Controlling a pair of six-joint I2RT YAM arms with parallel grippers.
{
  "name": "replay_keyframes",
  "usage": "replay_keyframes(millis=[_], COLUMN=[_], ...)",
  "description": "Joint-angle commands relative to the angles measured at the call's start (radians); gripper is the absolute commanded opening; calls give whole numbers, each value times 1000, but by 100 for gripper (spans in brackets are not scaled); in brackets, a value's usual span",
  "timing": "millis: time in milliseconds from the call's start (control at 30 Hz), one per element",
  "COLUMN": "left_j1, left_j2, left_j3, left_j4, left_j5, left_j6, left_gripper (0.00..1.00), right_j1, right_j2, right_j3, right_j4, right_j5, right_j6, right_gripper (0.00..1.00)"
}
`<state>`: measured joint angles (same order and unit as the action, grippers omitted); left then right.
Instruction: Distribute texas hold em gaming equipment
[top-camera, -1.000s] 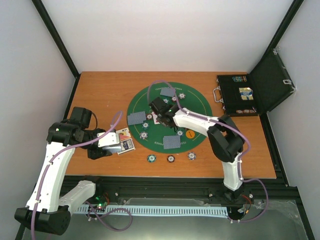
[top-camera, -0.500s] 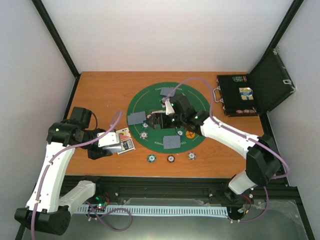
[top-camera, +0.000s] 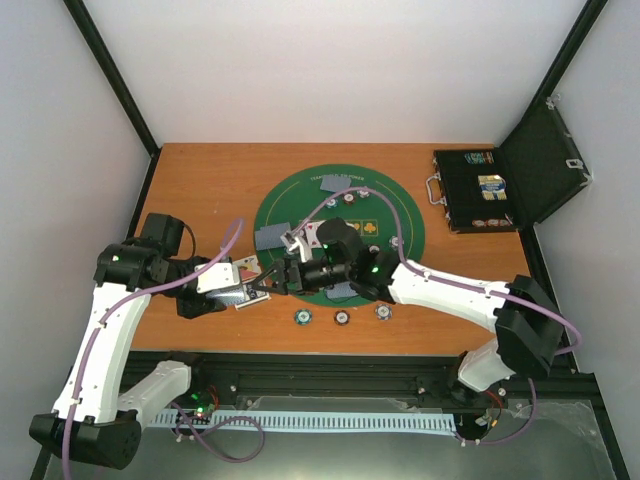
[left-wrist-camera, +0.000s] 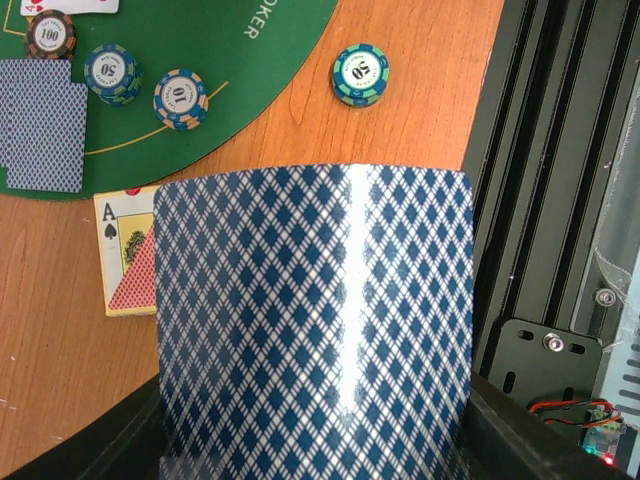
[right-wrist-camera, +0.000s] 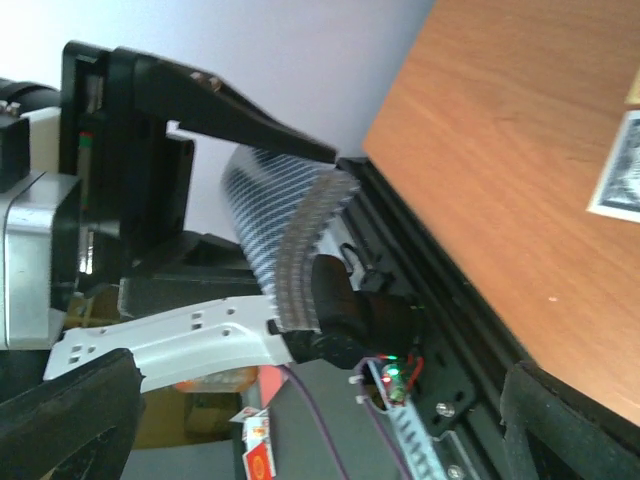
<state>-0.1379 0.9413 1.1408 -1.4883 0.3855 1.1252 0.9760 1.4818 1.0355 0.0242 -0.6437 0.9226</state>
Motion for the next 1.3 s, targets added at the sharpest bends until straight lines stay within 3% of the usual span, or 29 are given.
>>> replay_keyframes(millis=[0, 900, 1267], left_j1=[0, 0, -1], left_j2=[-4, -10, -3], left_j3=[22, 33, 54], left_j4=[16, 3, -3], left_j5=[18, 30, 28], left_j6=[-8, -1, 3], left_gripper=[6, 6, 6], right_j1=[57, 108, 39], right_j2=[53, 340, 322], right_j3=[40, 113, -42], right_j4=[116, 500, 478], right_j5=[-23, -84, -63], right_j6=[73, 305, 298], right_gripper=[96, 85, 71])
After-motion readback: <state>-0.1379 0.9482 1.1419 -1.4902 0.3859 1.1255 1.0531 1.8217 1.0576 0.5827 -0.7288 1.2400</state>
